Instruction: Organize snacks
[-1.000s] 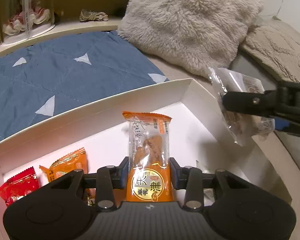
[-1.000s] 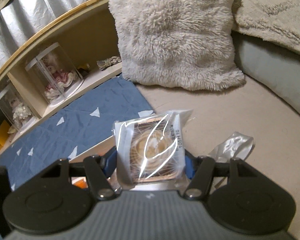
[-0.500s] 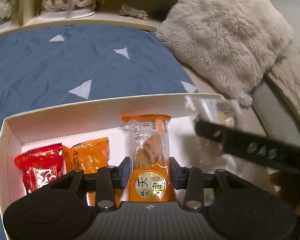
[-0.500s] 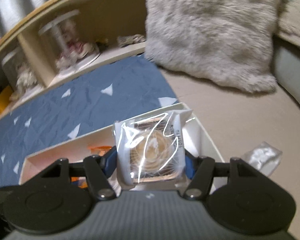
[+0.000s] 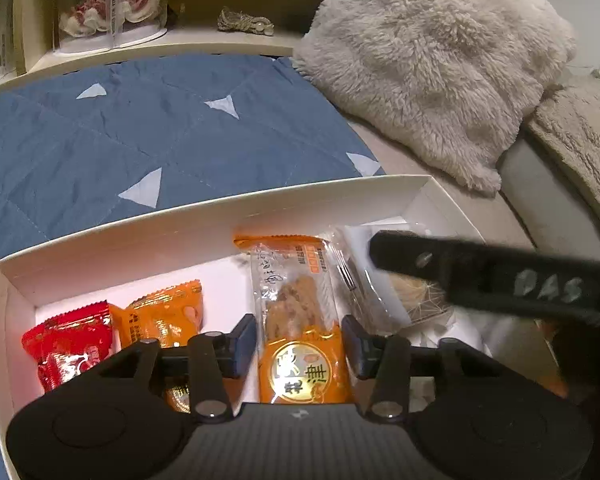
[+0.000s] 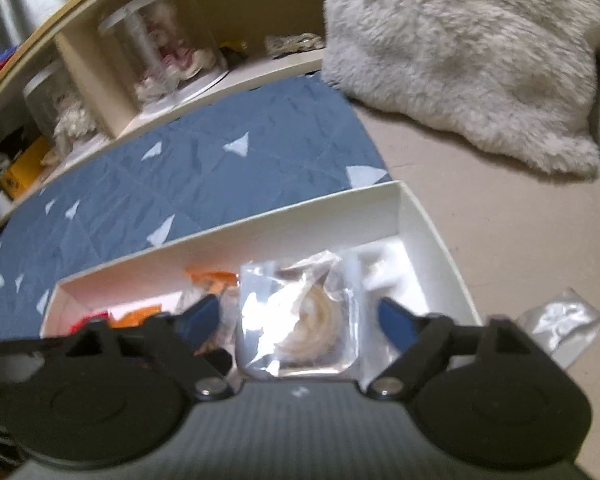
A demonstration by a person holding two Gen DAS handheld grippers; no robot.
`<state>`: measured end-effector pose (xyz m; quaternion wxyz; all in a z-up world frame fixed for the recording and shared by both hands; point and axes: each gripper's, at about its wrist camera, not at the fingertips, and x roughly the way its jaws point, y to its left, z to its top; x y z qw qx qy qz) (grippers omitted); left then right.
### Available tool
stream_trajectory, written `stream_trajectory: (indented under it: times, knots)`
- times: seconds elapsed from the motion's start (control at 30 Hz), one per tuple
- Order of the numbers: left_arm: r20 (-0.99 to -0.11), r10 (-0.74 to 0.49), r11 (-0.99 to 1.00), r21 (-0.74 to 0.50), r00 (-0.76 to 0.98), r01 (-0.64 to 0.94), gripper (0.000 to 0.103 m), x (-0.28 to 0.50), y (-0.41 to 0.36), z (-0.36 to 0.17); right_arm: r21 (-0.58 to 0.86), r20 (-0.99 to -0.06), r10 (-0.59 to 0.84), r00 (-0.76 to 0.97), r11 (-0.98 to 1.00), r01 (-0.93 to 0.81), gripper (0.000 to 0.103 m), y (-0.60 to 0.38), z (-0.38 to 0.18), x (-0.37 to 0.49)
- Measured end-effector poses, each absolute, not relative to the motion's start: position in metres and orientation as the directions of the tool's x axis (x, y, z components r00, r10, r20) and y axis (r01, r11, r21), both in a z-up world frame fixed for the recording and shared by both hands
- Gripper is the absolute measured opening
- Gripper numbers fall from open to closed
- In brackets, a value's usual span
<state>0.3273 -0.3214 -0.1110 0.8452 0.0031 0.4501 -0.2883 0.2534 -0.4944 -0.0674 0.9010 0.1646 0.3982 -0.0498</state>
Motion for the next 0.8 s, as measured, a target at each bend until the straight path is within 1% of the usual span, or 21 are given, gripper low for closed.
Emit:
stream_trajectory:
  times: [0.03, 0.17, 0.2, 0.27, 0.33, 0.4, 0.47, 0.5, 0.53, 0.6, 0.7, 0.8]
  knots:
    - [-0.763, -0.482, 0.833, -0.248, 0.43, 0.494, 0.061, 0.326, -0.321, -0.109, 0.261, -0.727, 0.036, 0.685, 0.938, 0.227, 0.095, -0.495, -0.064, 0.253]
    - [-0.763, -0.469, 0.828, -0.206, 0.444, 0.521, 0.074, 0.318, -0.32, -0.096, 0.272, -0.717, 0.022, 0.697, 0.929, 0.25, 0.095, -0.498, -0.05, 0.245]
    - [-0.765, -0.469, 0.827, -0.204, 0.441, 0.525, 0.081, 0.316, -0.319, -0.093, 0.268, -0.716, 0.018, 0.698, 0.93, 0.251, 0.095, -0.497, -0.048, 0.243]
    - [-0.766, -0.468, 0.825, -0.2, 0.441, 0.529, 0.085, 0.312, -0.316, -0.087, 0.264, -0.714, 0.008, 0.7, 0.929, 0.259, 0.095, -0.496, -0.043, 0.239]
    - [-0.77, -0.454, 0.832, -0.187, 0.448, 0.522, 0.092, 0.308, -0.313, -0.08, 0.273, -0.715, 0.013, 0.699, 0.926, 0.261, 0.095, -0.495, -0.04, 0.236]
    - [-0.766, -0.457, 0.833, -0.19, 0.453, 0.52, 0.096, 0.303, -0.306, -0.072, 0.268, -0.714, 0.012, 0.7, 0.929, 0.257, 0.096, -0.491, -0.033, 0.23]
    - [-0.764, -0.455, 0.836, -0.19, 0.458, 0.515, 0.1, 0.298, -0.298, -0.063, 0.24, -0.711, -0.009, 0.704, 0.937, 0.254, 0.099, -0.485, -0.028, 0.223]
    - [-0.761, -0.455, 0.838, -0.19, 0.462, 0.512, 0.102, 0.295, -0.293, -0.059, 0.231, -0.709, -0.018, 0.705, 0.938, 0.257, 0.102, -0.483, -0.026, 0.221]
    - [-0.758, -0.455, 0.84, -0.191, 0.467, 0.508, 0.103, 0.292, -0.288, -0.055, 0.225, -0.708, -0.026, 0.705, 0.939, 0.26, 0.102, -0.48, -0.024, 0.219]
    - [-0.755, -0.456, 0.845, -0.199, 0.472, 0.497, 0.103, 0.287, -0.276, -0.048, 0.219, -0.708, -0.035, 0.705, 0.939, 0.266, 0.102, -0.477, -0.02, 0.216]
    - [-0.762, -0.424, 0.871, -0.196, 0.489, 0.45, 0.103, 0.278, -0.257, -0.037, 0.191, -0.703, -0.06, 0.708, 0.944, 0.27, 0.103, -0.469, -0.009, 0.206]
    - [-0.75, -0.425, 0.882, -0.219, 0.507, 0.416, 0.103, 0.267, -0.238, -0.023, 0.168, -0.702, -0.093, 0.706, 0.942, 0.29, 0.103, -0.461, 0.001, 0.195]
